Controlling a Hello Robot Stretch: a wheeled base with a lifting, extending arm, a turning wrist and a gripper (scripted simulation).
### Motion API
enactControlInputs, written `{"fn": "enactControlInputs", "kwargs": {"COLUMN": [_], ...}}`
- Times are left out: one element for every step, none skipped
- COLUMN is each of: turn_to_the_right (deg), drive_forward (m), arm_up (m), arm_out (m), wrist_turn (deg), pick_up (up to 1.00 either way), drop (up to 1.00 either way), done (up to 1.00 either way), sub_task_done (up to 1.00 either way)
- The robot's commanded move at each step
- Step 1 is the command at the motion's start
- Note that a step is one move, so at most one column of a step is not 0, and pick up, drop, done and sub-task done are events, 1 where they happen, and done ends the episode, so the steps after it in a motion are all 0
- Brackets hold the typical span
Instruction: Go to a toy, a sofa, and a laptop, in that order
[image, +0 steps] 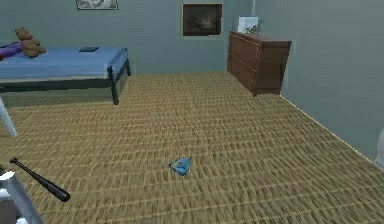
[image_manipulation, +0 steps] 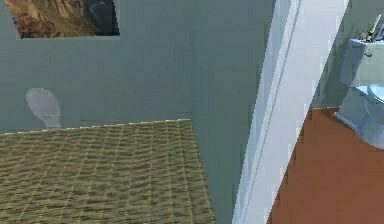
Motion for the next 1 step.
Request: {"fn": "enactControlInputs", "kwargs": {"turn_to_the_right": [0.0], "drive_forward": [1.00], "arm_up": [0.00], "arm_out": [0.00], "wrist_turn": [0.0], "pick_up": [0.00], "drop": [0.00], "done": [0.00], "sub_task_done": [0.00]}}
